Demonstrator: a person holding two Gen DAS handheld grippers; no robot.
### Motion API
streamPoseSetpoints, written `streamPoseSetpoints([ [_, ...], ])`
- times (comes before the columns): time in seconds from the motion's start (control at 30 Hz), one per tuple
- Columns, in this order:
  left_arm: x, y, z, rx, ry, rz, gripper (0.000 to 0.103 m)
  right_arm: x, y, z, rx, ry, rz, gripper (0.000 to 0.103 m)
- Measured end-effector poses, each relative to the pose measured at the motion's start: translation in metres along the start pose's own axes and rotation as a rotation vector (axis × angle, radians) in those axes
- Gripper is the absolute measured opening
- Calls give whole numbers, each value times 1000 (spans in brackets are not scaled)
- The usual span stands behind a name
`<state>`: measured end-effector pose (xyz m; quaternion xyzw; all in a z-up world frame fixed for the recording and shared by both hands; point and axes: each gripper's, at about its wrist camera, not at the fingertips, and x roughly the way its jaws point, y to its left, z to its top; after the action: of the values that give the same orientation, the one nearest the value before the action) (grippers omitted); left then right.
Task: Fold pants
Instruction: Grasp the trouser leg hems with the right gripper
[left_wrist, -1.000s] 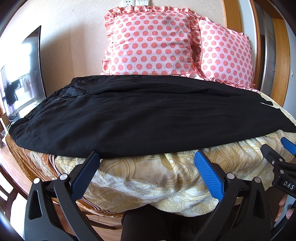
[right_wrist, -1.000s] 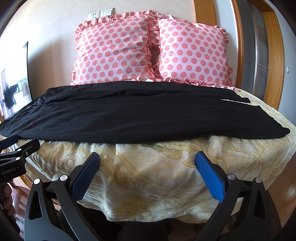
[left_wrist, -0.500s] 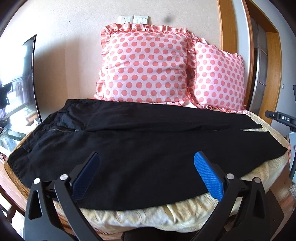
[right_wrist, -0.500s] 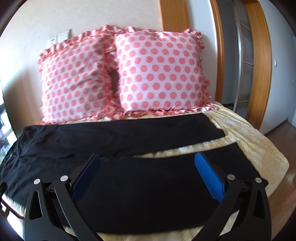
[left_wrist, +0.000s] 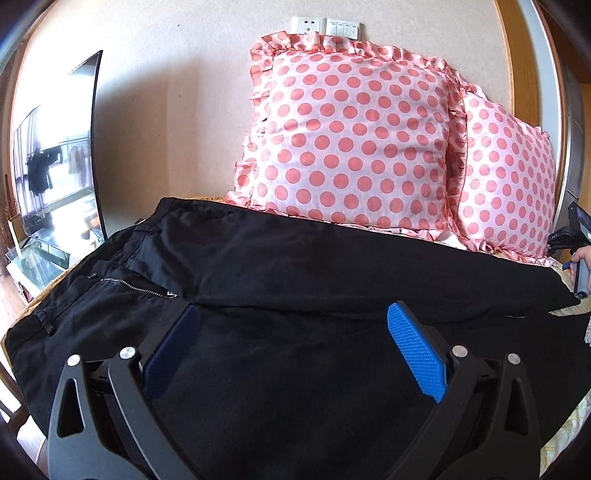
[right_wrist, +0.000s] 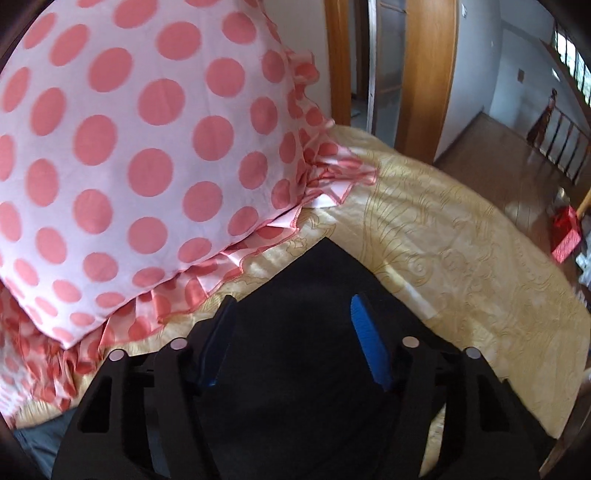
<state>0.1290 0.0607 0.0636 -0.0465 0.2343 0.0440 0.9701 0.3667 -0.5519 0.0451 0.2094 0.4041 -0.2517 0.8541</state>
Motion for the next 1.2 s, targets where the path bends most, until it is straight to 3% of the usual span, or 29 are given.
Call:
streamPoseSetpoints([
  [0.2, 13, 6, -4, -38, 76, -71, 101, 35, 16, 4, 19, -13, -120, 61],
  [0.27, 18, 4, -8, -32, 112, -79, 101, 45, 19, 2, 31, 2, -124, 62],
  [0.37, 22, 2, -9, -18, 135, -80, 101, 55, 27, -3, -31, -11, -160, 59],
  [0.43, 23, 0, -9, -8, 140, -79, 101, 53, 27, -7, -60, -33, -141, 41],
  [0.5, 22, 0, -9, -6, 138, -81, 101, 45, 22, -8, -41, -37, -153, 8],
  [0.7, 21, 9, -10, -50, 134, -93, 101, 16, -26, -19, 127, -33, 109, 3],
  [0.8, 11, 12, -10, -65, 82, -87, 101, -7, -52, -31, 167, -58, 222, 3],
  [1.0, -11, 16, -9, -51, 38, -65, 101, -73, -103, -81, 187, -123, 410, 3],
  [1.2, -30, 22, -11, -64, 17, -76, 101, -121, -163, -155, 236, -156, 537, 3],
])
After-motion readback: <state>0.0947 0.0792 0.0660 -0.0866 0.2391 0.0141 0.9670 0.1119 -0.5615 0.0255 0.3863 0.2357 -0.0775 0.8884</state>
